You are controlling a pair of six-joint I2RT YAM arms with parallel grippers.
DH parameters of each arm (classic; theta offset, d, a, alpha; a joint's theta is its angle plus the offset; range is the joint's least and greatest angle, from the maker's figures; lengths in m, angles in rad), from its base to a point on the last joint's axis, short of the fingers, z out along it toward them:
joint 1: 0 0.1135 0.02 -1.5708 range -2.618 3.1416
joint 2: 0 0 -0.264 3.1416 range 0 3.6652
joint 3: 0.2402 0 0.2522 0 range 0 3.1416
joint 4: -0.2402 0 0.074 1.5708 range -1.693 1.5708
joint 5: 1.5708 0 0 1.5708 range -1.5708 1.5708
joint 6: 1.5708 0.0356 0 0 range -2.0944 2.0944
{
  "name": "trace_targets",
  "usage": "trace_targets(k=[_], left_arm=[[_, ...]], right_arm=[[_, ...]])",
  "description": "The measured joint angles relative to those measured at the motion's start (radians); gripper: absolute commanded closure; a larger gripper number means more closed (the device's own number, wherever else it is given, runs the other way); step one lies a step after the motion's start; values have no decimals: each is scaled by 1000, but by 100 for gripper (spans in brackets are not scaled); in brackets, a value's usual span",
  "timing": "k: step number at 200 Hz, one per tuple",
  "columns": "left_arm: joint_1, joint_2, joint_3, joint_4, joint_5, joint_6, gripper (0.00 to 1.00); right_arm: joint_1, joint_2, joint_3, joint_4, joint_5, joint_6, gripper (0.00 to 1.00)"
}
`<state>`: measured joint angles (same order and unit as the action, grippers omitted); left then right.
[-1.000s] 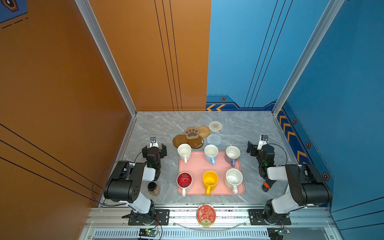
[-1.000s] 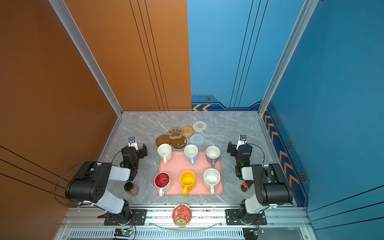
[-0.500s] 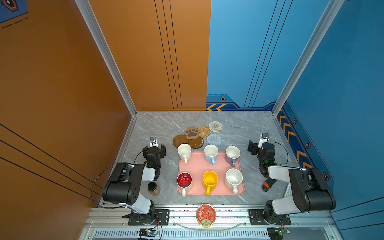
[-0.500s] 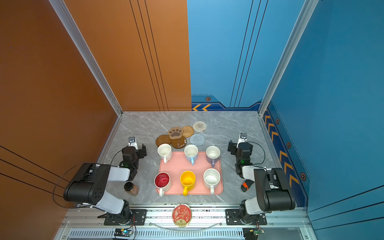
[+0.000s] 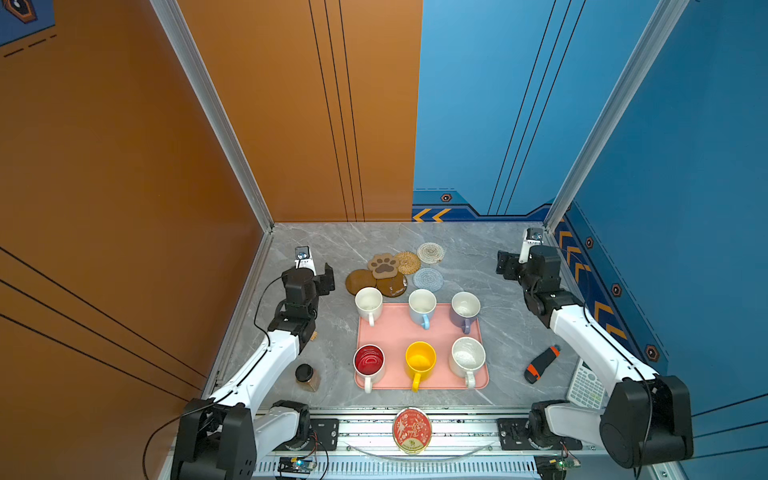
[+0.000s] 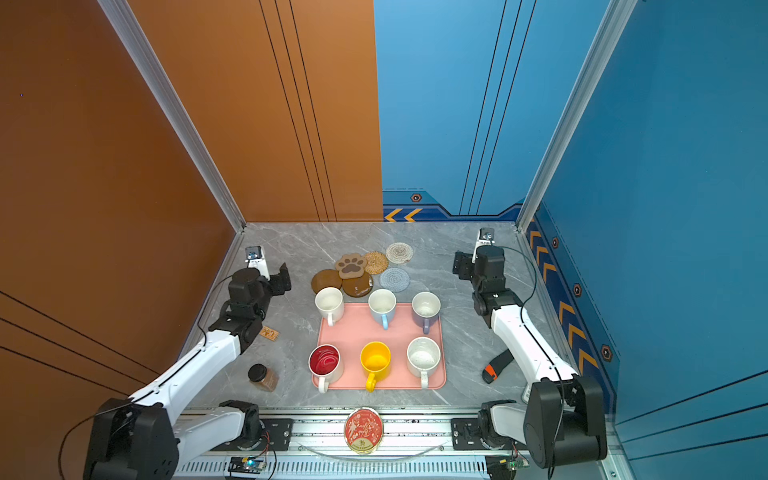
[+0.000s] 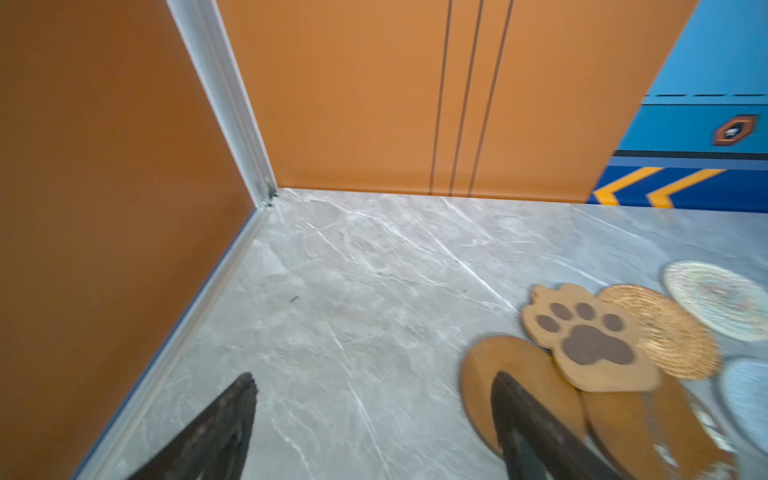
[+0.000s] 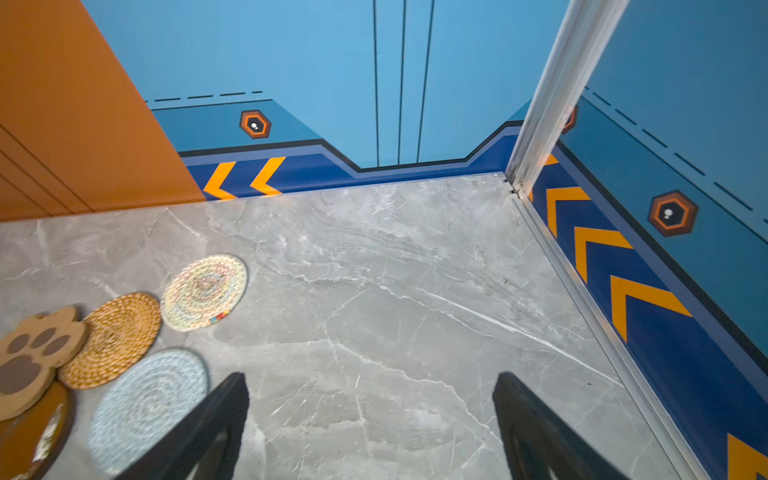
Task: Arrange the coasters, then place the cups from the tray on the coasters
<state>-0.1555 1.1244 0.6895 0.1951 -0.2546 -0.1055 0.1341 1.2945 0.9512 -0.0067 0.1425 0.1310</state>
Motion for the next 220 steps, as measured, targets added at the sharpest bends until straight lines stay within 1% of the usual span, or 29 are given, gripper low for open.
trace_targets(k=[8,15,18,27,50,61,74,91,106,123,150,175,198,220], left_arm=[[0,3,36,-51,57,-25,13],[0,7,61,-85,104,-46,13],[0,10,74,-104,132,-60,17],[0,22,98,-138,191,-85,18],[0,71,143,-205,329,-156,19],[0,95,159,-230,377,-181,19],[0,122,180,-260,424,-204,20],[0,156,221,-299,470,-233,23],[-3,180,258,-322,498,-252,24],[-6,187,279,-327,516,-272,24],[-22,188,294,-336,537,-297,24],[-29,193,300,-347,552,-311,24],[-34,193,300,-350,554,-324,25],[-36,192,300,-353,554,-335,25]], right_arm=[[19,37,71,-53,-10,4,22],[39,79,136,-99,-21,6,27],[47,99,166,-121,-32,9,29],[66,154,243,-171,-51,16,34],[109,362,466,-309,-130,21,48],[121,470,581,-373,-162,24,56],[134,600,716,-449,-198,31,62],[150,783,908,-548,-253,33,68],[162,906,1024,-603,-290,35,72],[175,1014,1116,-657,-325,42,76],[187,1122,1221,-716,-369,69,76],[187,1170,1295,-734,-406,97,76],[187,1199,1350,-735,-428,123,71],[184,1228,1392,-736,-446,140,71]])
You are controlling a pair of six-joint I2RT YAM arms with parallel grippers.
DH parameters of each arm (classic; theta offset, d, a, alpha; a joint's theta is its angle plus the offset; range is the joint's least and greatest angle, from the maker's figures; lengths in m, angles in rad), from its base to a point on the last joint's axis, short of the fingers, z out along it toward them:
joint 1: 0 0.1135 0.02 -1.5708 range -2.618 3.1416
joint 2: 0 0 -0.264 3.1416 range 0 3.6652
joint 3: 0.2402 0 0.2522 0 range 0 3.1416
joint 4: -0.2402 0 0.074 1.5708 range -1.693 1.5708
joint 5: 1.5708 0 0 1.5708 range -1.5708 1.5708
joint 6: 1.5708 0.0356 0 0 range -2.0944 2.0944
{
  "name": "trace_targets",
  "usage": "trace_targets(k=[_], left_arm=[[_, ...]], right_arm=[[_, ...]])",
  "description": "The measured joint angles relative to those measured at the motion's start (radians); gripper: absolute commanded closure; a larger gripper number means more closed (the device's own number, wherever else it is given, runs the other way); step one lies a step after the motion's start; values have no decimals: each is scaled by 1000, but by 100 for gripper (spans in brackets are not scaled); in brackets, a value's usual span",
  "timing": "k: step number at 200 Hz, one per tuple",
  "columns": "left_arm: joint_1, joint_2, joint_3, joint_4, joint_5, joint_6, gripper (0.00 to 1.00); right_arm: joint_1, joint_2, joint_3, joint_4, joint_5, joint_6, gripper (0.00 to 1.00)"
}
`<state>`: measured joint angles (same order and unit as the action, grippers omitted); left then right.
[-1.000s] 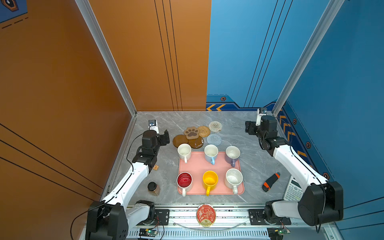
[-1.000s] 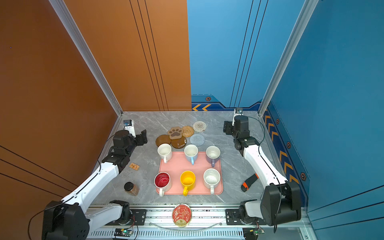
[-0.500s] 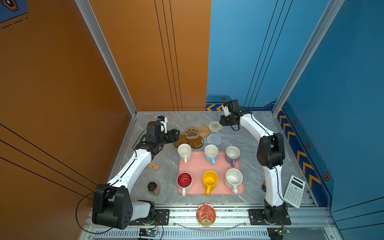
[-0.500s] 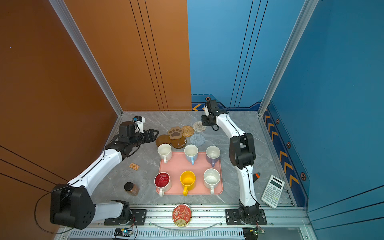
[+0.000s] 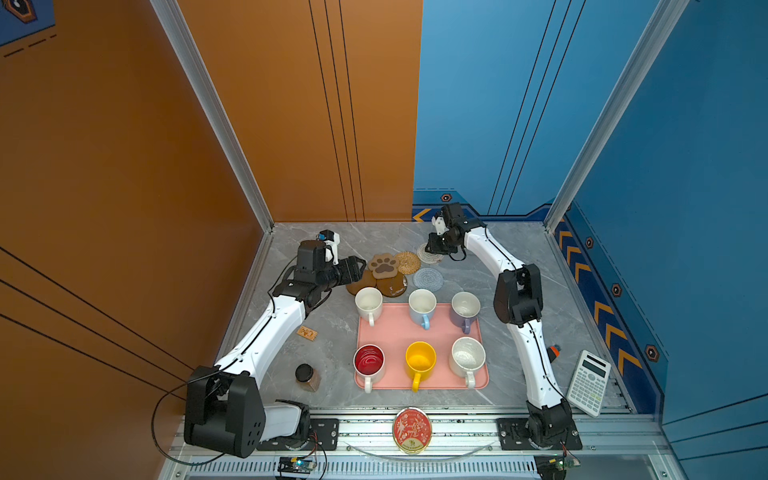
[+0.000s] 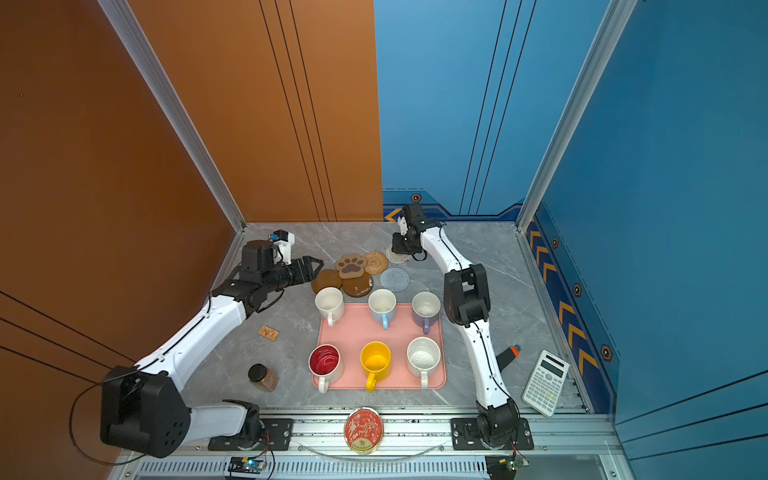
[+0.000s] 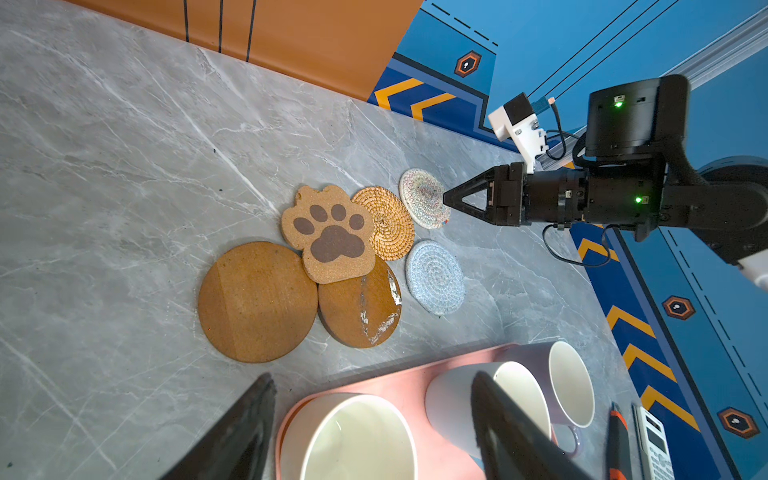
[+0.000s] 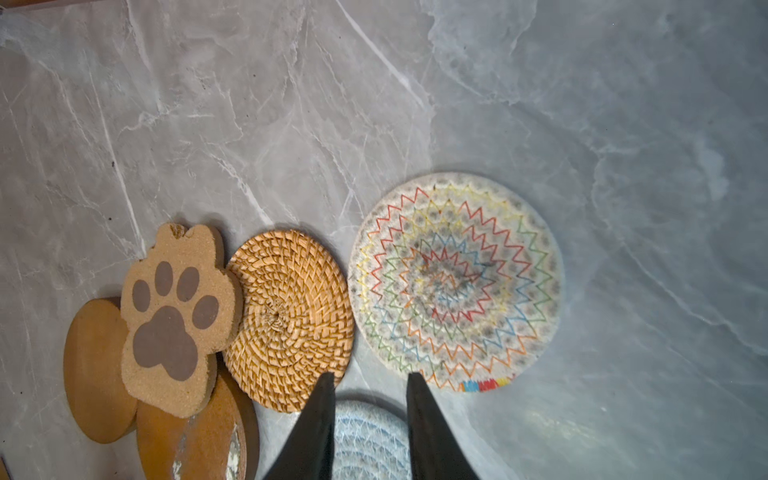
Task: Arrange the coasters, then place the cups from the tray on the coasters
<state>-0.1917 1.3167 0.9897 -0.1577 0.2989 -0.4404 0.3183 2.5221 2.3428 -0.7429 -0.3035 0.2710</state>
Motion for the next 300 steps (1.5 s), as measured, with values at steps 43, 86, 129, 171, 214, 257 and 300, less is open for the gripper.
trace_targets(k=[43,86,129,171,214,257,300], left_arm=[[-11,-3,0,-1,-11,-19,27],[-19,-37,0,-5,-37,-29,27],[-20,-58,-2,-4,-53,-32,27],[-20,-58,-8,-8,-56,-32,27],[-26,-63,-8,-11,-62,-32,27],[-26,-79,-8,-12,-72,-32,27],[-26,-79,-8,-37,-82,-30,27]], right_arm=[[-19,69,56,-1,-27,41,67],[-40,109,72,2,-45,77,65],[-43,121,78,2,-85,113,61],[-53,121,78,-2,-93,138,62],[-64,121,85,-40,-76,122,62],[-77,74,18,-63,-27,92,62],[-122,5,-84,-89,17,72,62]])
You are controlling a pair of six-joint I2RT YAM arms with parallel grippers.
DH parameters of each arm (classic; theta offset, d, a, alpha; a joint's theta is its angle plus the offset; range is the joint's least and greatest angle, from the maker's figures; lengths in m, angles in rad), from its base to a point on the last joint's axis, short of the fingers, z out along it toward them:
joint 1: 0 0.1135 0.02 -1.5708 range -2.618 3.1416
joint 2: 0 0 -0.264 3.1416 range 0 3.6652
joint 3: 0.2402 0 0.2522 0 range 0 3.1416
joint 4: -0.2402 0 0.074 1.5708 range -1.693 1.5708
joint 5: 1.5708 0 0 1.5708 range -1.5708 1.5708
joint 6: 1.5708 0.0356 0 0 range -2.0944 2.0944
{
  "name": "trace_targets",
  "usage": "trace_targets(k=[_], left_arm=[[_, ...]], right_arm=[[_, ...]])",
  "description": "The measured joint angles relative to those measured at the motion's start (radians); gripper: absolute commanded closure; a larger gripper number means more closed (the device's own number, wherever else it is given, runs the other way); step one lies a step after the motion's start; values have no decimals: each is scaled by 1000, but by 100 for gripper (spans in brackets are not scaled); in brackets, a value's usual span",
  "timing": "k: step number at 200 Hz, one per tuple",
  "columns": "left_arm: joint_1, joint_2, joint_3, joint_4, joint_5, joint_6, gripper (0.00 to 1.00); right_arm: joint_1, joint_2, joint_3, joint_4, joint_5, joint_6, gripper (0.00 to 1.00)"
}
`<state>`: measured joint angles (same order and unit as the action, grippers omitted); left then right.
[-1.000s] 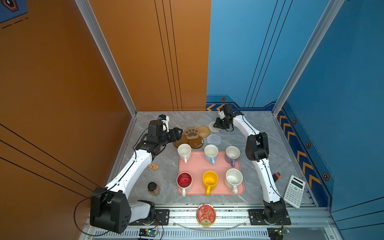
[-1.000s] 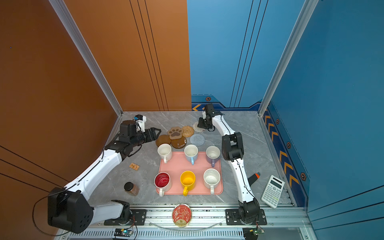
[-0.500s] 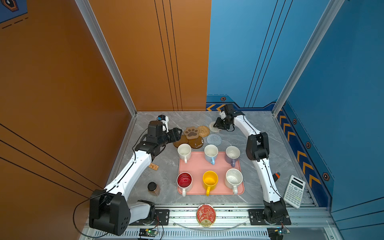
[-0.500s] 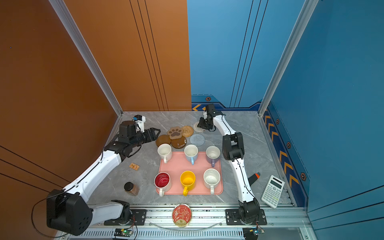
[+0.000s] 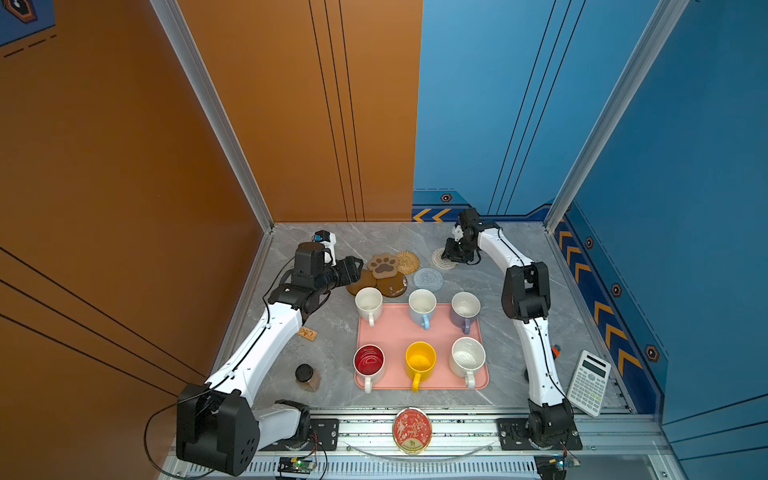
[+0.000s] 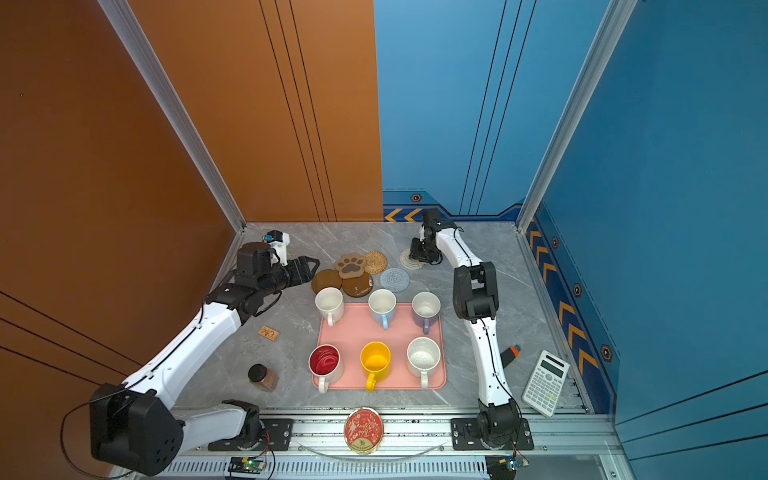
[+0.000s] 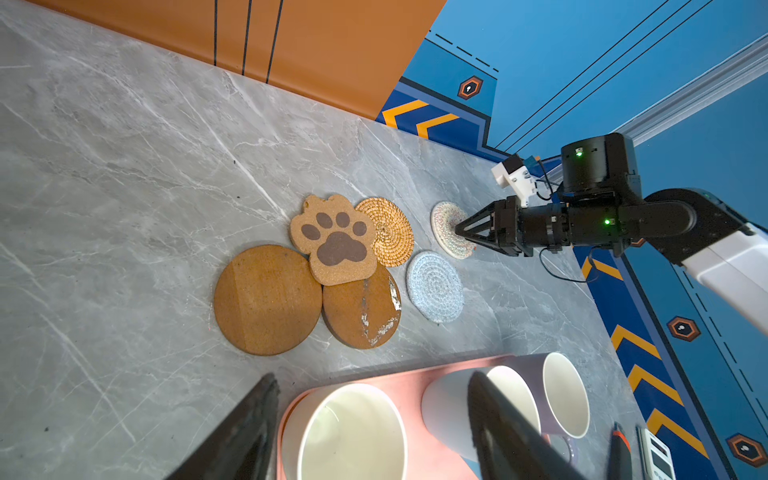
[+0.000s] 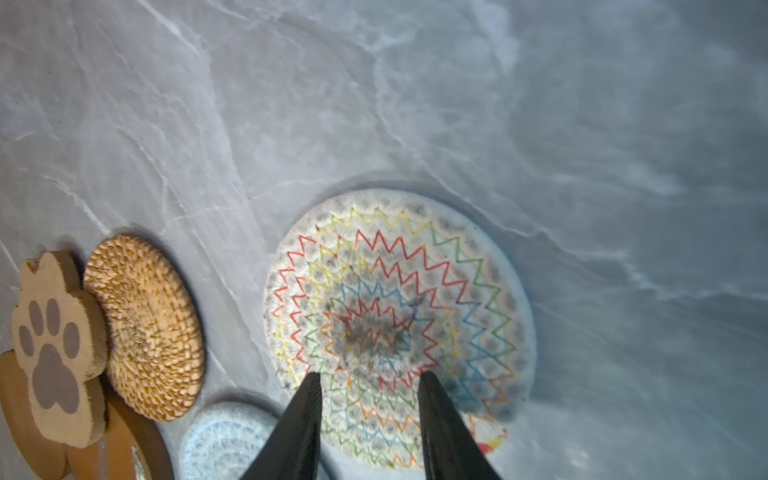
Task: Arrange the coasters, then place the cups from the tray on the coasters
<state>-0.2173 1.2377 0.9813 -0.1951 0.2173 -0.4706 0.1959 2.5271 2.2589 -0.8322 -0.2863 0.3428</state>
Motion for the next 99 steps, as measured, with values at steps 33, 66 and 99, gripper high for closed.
trace_targets(k=[33,66,99], left_arm=[[0,0,0,-11,-5,6,27],[0,0,0,-19,-8,10,27],[-9,0,0,-30,-20,16,27]], right_arm=[[-24,-43,-66,-9,30,-19,62],[-35,-90,-142,-19,57,-40,62],[-50,-139,-220,-25,88,-63,62]])
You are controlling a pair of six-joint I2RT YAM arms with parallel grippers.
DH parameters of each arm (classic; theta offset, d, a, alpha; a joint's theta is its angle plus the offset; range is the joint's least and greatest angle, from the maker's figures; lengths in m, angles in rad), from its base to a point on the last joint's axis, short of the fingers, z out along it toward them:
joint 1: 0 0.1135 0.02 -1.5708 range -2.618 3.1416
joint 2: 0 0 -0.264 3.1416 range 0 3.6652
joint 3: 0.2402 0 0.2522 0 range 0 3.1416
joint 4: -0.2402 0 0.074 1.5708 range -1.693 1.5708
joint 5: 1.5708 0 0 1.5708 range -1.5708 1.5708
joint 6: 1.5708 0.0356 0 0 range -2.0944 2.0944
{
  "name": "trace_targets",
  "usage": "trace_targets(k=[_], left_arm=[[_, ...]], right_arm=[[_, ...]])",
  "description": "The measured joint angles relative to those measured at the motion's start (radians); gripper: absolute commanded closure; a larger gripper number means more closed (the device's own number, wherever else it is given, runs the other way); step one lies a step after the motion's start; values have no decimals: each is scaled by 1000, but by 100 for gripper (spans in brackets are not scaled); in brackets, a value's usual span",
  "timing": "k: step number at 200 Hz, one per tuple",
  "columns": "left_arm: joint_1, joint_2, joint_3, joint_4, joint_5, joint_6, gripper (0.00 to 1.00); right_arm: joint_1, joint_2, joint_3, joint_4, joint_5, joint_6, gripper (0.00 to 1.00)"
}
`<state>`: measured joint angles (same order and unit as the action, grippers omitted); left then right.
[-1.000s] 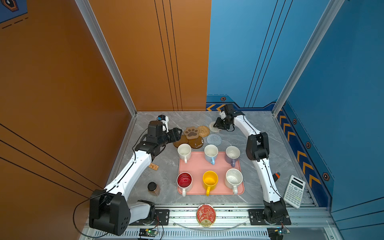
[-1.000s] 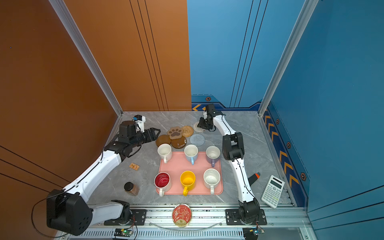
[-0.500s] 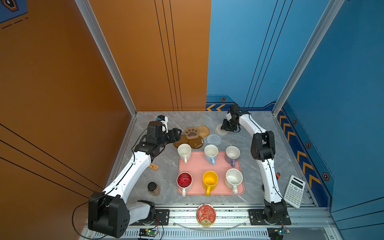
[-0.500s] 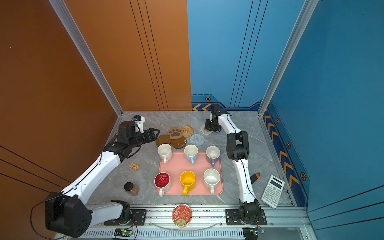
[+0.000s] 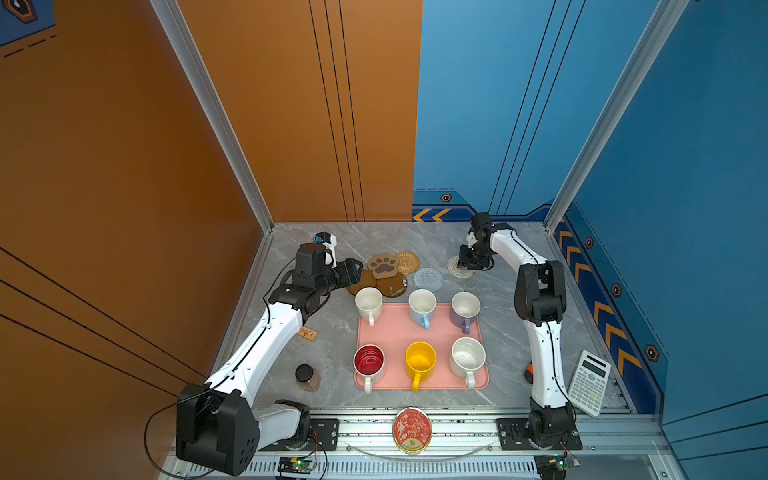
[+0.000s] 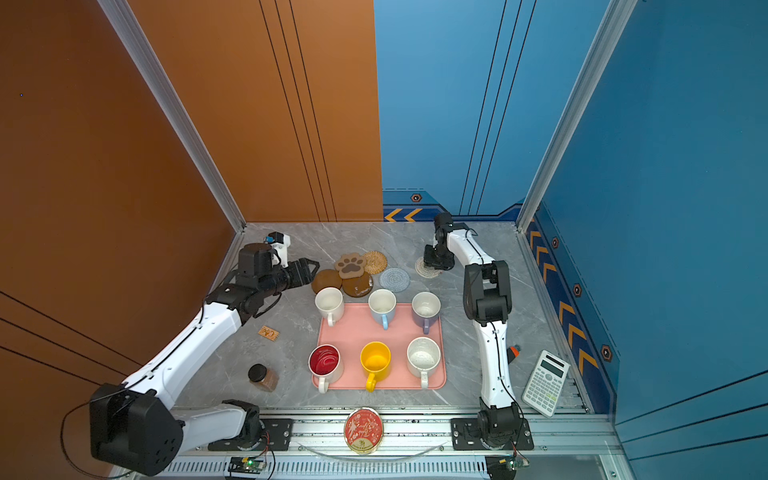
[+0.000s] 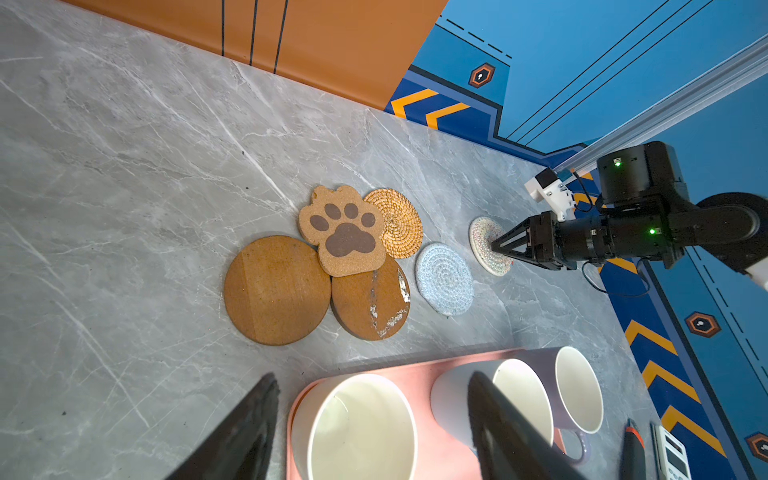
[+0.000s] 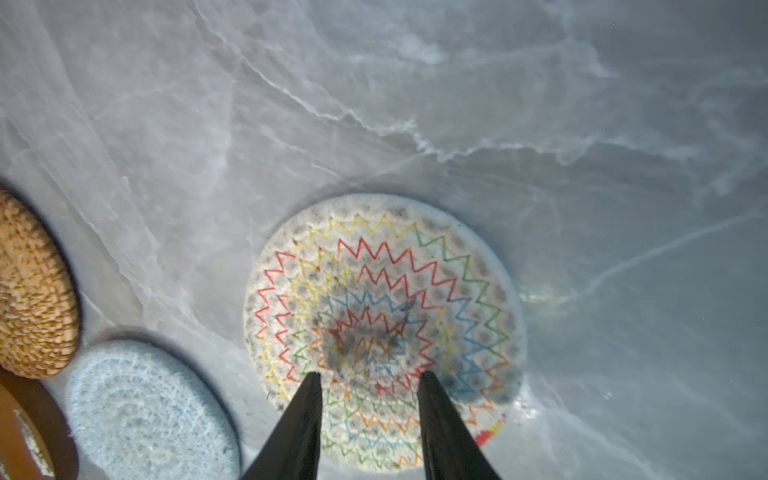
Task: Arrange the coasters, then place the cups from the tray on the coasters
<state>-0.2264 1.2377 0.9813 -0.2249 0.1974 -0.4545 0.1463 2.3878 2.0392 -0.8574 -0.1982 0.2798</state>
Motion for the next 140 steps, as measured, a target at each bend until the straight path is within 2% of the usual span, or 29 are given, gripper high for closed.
trace_targets(k=[53,140], left_arm=[[-11,0,0,-10,-9,14,27],[-34,-14,0,-46,-37,29,27]], right_arm=[[-43,-70,-110,-16,44,-26,62],[-74,-105,-169,-18,74,-42,63]])
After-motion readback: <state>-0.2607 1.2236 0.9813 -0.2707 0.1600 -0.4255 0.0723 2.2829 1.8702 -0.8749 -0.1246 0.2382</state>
